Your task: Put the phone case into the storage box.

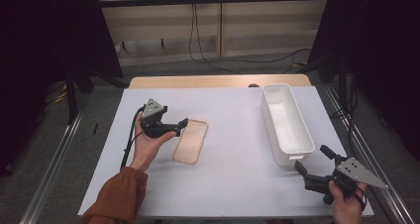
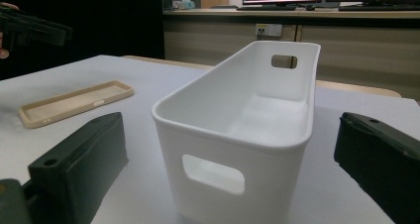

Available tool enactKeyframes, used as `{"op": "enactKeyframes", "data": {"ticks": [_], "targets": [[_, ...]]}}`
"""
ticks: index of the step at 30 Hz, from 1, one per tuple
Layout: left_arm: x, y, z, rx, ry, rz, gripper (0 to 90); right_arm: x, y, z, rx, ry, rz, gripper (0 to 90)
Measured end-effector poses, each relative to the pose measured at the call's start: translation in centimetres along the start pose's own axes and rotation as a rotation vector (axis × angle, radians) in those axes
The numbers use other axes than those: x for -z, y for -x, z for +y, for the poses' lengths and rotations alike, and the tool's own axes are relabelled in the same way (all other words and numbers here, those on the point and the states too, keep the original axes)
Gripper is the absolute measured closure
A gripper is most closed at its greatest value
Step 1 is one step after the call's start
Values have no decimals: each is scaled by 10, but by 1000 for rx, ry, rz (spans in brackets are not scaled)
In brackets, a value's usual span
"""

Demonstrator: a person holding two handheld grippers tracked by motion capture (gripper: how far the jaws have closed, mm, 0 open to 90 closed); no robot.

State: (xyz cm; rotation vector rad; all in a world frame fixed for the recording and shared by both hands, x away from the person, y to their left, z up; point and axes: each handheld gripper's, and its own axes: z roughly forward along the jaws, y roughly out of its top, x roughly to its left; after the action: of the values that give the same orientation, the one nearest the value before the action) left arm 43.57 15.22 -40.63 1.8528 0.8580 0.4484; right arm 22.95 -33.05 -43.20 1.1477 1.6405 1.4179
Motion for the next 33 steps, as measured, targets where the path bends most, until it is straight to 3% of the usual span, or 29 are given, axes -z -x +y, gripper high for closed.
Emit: {"op": "enactKeyframes", "data": {"ticks": [3,5,8,17,20,24,25,27,29,33], "targets": [[-4,-2,0,18,-32,4,53,0,0,0,2,0,1,0],[-6,-3,-2,45,-70,-19,57,0,0,0,1,1,0,0],[-9,-2,-6,37,-143,-26,73,1,0,0,2,0,1,0],[-13,-6,-9,87,-230,-60,148,1,0,0,3,-1,2,0],[-14,-7,-11,71,-276,-41,148,1,0,0,3,-2,3,0],[-17,-10,-13,74,-341,-79,211,1,0,0,3,-5,4,0],[-18,-8,-12,52,-369,-66,221,1,0,0,2,-4,5,0],[-19,-8,-12,38,-381,-58,231,1,0,0,4,-5,5,0],[-20,-7,-12,23,-397,-73,305,1,0,0,5,-7,6,0],[-24,-4,-14,9,-446,-81,297,0,0,-1,3,-10,5,0]]}}
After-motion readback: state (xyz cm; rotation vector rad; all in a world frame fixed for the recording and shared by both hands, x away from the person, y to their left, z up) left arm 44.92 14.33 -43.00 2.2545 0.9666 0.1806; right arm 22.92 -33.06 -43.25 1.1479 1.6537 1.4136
